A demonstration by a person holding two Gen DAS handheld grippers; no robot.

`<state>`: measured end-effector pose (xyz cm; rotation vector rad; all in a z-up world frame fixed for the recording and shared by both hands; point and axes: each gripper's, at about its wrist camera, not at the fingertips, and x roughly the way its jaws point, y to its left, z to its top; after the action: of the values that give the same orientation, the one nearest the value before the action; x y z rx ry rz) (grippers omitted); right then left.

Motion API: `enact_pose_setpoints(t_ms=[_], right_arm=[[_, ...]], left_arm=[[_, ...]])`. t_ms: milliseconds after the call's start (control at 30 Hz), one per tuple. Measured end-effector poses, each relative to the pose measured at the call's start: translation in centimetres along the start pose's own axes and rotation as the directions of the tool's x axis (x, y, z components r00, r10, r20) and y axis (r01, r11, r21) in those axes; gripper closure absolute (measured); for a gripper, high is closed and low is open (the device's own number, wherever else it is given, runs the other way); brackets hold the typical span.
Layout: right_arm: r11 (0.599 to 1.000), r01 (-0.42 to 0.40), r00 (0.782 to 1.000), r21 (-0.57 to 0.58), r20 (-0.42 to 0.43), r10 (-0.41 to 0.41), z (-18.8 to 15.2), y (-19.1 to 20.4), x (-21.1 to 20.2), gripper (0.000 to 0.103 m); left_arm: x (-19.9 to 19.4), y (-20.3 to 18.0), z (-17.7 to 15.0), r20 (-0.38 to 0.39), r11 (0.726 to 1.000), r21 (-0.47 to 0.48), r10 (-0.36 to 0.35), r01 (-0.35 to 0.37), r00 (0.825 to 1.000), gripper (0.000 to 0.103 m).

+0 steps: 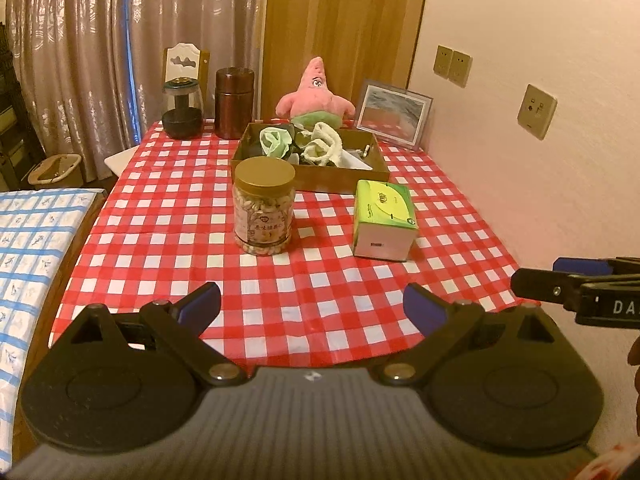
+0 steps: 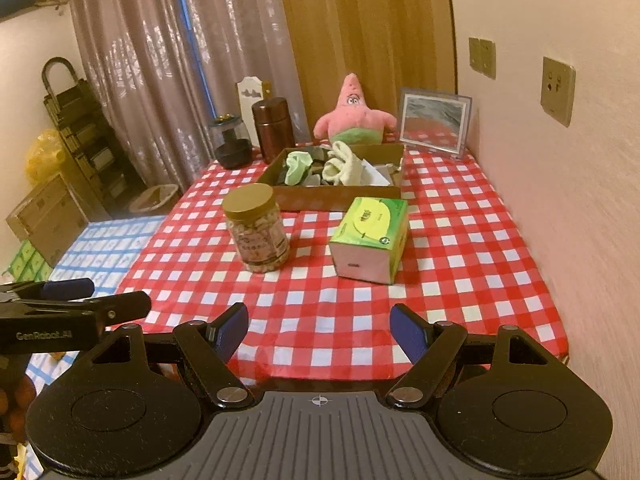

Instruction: Organize soft objects

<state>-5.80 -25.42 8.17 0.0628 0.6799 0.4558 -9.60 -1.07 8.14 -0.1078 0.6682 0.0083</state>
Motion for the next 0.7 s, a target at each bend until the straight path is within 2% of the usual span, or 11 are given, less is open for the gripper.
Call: enact_pose_setpoints(t_ms=[700], right_arm=[[1.000, -0.012, 1.000, -0.023, 0.013, 0.013, -1.2, 1.5, -1.9, 0.025]], left_arm=[[-1.7, 0.0, -0.4, 0.028, 1.000, -0.013, 0.002, -0.001, 1.000, 0.006]])
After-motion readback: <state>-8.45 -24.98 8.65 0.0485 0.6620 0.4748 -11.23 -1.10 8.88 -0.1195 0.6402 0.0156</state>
